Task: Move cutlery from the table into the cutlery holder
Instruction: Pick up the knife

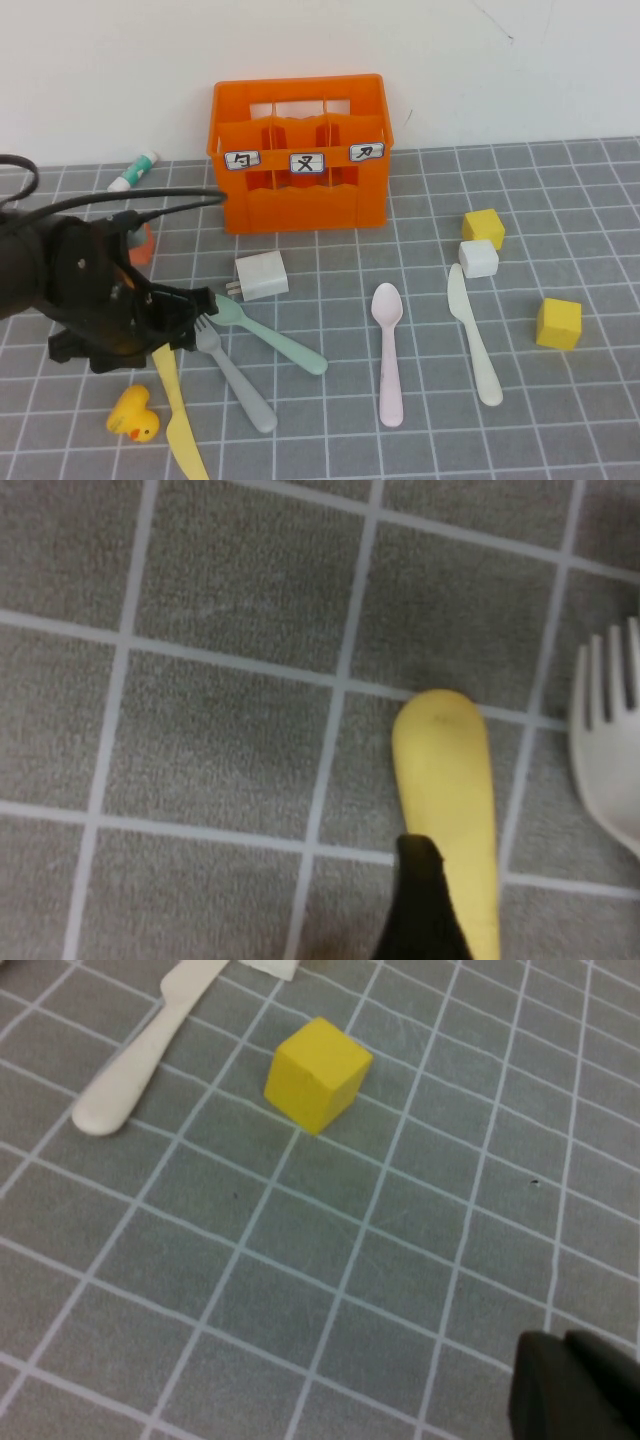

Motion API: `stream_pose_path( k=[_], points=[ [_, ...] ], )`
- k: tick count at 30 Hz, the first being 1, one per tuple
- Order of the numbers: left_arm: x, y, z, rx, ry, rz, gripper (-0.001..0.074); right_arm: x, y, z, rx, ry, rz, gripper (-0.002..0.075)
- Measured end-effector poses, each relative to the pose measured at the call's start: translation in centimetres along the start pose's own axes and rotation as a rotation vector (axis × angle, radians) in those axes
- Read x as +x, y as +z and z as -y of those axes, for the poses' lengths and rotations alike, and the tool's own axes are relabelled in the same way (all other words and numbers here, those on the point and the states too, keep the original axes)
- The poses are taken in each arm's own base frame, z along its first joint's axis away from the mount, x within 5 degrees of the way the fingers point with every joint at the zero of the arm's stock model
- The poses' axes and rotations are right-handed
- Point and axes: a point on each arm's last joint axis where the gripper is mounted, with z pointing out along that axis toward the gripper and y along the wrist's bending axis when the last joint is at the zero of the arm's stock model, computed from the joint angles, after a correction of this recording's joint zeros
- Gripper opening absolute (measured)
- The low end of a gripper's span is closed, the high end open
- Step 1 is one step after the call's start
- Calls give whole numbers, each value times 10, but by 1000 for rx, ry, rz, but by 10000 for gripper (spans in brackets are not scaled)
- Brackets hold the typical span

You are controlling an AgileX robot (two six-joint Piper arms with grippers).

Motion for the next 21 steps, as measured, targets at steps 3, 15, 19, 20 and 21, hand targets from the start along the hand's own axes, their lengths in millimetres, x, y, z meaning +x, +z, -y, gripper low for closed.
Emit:
stream_pose_path(
  k=[3,15,19,20,21],
  points=[
    [0,10,0,-12,-1,-17,430,0,0,0,0,0,1,-3],
    [0,28,-2,-49,-5,-62,314,0,0,0,-3,7,5,-3],
    [1,28,-2,-55,-1,-68,212,0,0,0,-3,9,5,-3],
    [1,28,-2,-56,-1,-69,179,0,0,0,-3,9,5,-3],
    [1,28,-2,-56,-1,-69,148,0,0,0,-3,9,5,-3]
  ],
)
